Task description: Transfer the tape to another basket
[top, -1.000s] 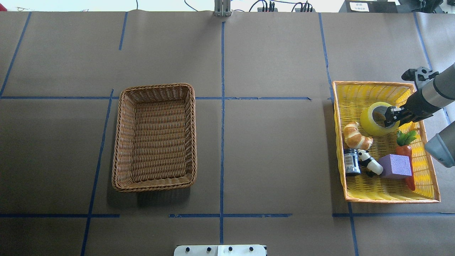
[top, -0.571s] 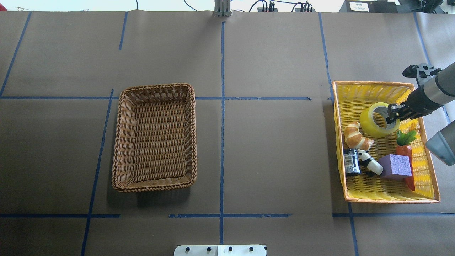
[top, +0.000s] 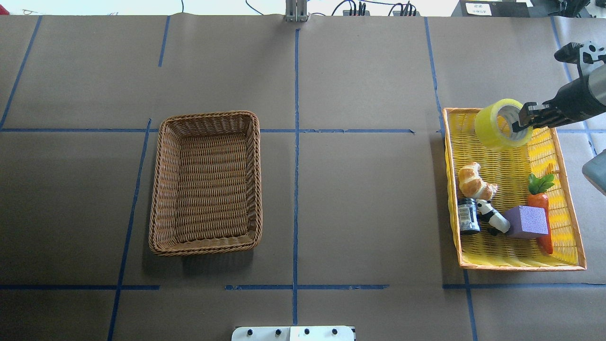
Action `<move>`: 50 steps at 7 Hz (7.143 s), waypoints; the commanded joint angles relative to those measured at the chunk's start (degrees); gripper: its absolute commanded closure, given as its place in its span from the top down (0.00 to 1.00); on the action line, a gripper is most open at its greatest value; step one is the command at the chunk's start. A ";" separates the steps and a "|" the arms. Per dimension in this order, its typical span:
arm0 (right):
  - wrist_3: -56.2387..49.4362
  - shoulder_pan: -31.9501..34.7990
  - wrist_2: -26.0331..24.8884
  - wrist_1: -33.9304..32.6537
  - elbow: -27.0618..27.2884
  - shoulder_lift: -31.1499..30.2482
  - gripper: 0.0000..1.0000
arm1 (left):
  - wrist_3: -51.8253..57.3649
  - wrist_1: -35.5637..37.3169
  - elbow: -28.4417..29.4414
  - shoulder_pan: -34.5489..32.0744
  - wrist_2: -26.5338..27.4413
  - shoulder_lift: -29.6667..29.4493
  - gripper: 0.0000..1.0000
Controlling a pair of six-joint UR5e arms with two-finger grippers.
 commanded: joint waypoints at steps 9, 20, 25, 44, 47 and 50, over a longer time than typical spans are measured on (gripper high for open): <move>63.88 -24.25 -20.77 54.85 1.11 4.06 0.00 | -102.32 -63.07 0.54 36.54 11.80 -19.54 1.00; 72.69 -40.44 -21.84 62.96 3.66 16.11 0.00 | -136.80 -101.33 2.92 54.57 36.43 -26.39 1.00; 73.83 -40.71 -22.02 62.70 3.48 16.11 0.00 | -138.28 -100.97 2.13 58.17 37.74 -27.27 1.00; 60.84 -22.59 -11.52 48.27 3.48 12.69 1.00 | -128.69 -83.55 2.31 45.17 18.37 -24.81 0.00; 30.51 -11.91 -6.90 23.05 3.57 9.46 1.00 | -107.44 -52.14 -2.15 44.90 14.90 -24.99 0.00; -0.67 -6.37 -7.87 -4.19 3.66 8.47 1.00 | -83.68 -24.39 -4.90 45.78 16.91 -26.83 0.00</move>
